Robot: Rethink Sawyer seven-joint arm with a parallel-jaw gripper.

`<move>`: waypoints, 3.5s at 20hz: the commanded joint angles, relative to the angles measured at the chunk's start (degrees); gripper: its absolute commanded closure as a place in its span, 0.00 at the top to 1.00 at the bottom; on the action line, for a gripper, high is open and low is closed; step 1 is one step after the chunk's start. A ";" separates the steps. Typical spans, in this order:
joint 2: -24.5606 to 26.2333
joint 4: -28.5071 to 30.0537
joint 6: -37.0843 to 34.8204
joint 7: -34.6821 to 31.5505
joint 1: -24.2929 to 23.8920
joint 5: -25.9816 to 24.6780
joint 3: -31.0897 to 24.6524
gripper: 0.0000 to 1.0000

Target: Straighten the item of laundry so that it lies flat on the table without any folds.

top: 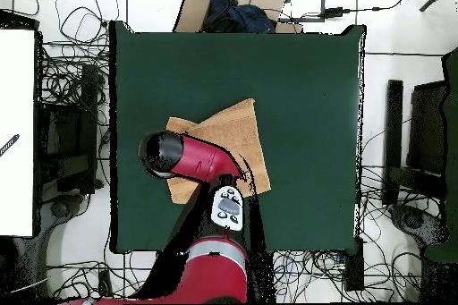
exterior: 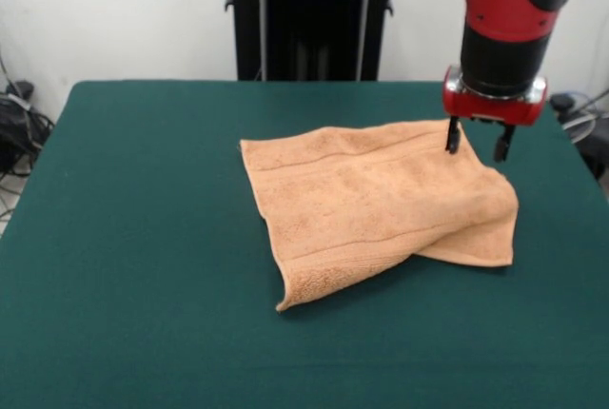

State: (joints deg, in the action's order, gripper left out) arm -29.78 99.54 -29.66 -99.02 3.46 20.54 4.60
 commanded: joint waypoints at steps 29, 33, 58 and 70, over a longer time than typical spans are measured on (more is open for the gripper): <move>5.67 -6.59 -0.57 -8.83 1.00 -1.95 -1.48 1.00; 6.40 -6.02 0.95 -8.63 0.79 -1.83 -1.95 1.00; 10.08 -13.45 -3.70 -9.41 4.11 -2.87 1.46 1.00; 13.94 -18.63 -3.74 -7.10 3.21 -3.49 0.66 1.00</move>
State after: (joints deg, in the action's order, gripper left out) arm -17.99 84.35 -31.65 -99.02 7.21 19.62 6.57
